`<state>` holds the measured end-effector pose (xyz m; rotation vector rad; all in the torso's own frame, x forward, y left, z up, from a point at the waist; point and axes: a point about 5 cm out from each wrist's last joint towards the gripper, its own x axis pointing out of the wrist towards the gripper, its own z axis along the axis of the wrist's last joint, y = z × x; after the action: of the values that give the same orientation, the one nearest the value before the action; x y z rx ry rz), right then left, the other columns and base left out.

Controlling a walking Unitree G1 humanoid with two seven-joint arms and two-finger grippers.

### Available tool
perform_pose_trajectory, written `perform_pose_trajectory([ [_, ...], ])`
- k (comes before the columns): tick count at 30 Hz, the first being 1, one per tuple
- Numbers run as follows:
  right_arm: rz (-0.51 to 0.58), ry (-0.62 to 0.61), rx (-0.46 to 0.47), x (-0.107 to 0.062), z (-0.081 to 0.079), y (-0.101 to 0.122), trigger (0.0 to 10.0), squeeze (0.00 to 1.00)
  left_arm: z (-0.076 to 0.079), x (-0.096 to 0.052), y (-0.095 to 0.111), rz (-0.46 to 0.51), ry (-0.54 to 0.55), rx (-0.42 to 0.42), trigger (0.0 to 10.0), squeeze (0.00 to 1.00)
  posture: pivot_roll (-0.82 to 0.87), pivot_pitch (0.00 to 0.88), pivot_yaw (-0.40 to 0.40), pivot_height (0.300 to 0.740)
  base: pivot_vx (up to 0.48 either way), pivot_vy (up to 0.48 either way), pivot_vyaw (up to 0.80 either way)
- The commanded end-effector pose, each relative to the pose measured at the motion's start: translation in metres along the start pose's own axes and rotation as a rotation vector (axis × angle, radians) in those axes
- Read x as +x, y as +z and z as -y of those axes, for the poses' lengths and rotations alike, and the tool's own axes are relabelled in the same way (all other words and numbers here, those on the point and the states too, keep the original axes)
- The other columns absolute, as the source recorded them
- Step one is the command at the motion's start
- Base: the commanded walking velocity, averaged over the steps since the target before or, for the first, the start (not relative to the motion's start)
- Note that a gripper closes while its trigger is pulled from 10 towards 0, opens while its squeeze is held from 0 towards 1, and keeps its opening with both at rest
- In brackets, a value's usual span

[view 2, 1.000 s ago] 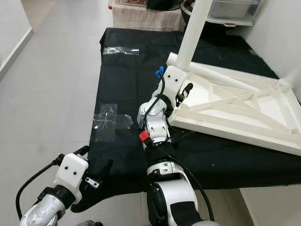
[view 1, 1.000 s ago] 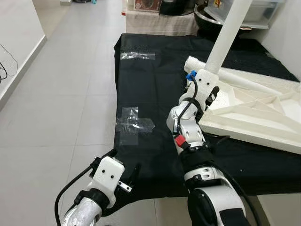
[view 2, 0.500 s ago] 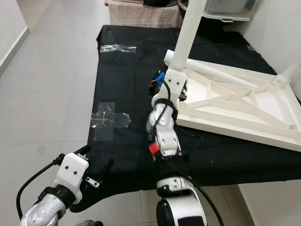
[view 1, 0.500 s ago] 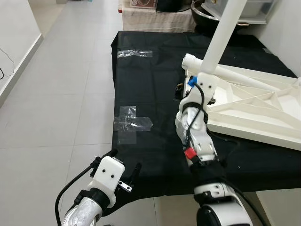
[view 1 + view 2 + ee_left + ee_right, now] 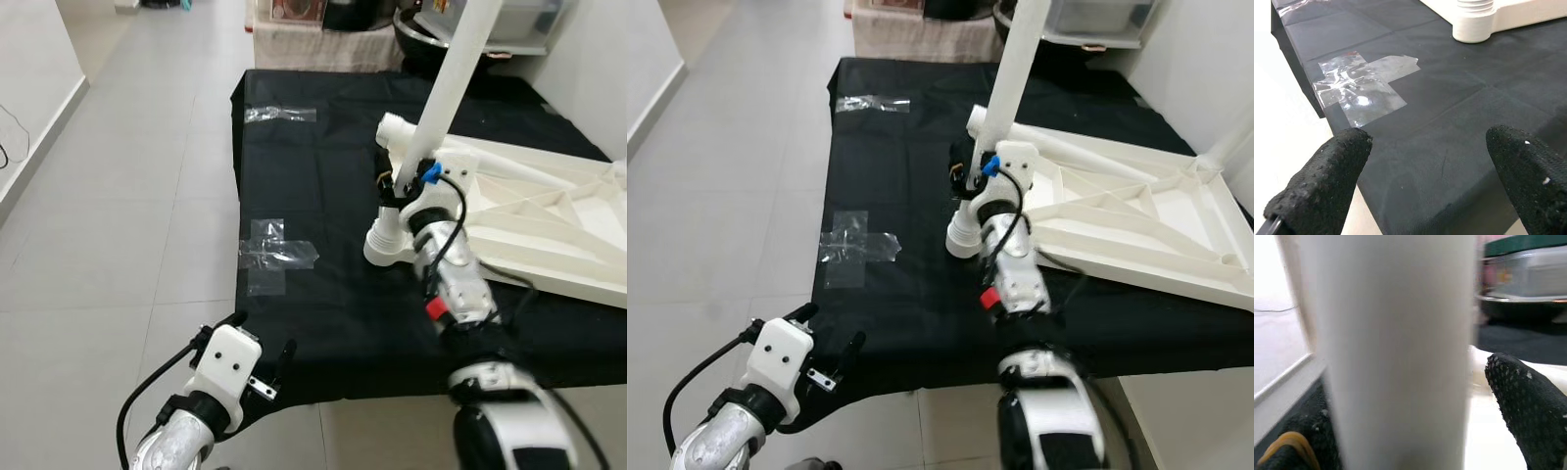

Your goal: Building children table

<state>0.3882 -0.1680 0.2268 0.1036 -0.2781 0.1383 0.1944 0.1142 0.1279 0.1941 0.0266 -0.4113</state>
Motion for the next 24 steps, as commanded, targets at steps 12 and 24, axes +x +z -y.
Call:
perform_pose_trajectory([
  [12,-0.080,0.340,0.081,0.015,0.005,0.007,10.0,0.00,0.004,0.001,-0.004,-0.014,-0.024,-0.010,10.0,0.00,0.16,0.139,-0.098,0.740,0.000,0.000,0.00],
  [24,-0.172,0.611,0.139,0.019,-0.006,0.008,10.0,0.00,0.003,0.003,-0.001,-0.007,-0.024,-0.008,10.0,0.00,0.16,0.144,-0.097,0.740,0.000,0.000,0.00],
])
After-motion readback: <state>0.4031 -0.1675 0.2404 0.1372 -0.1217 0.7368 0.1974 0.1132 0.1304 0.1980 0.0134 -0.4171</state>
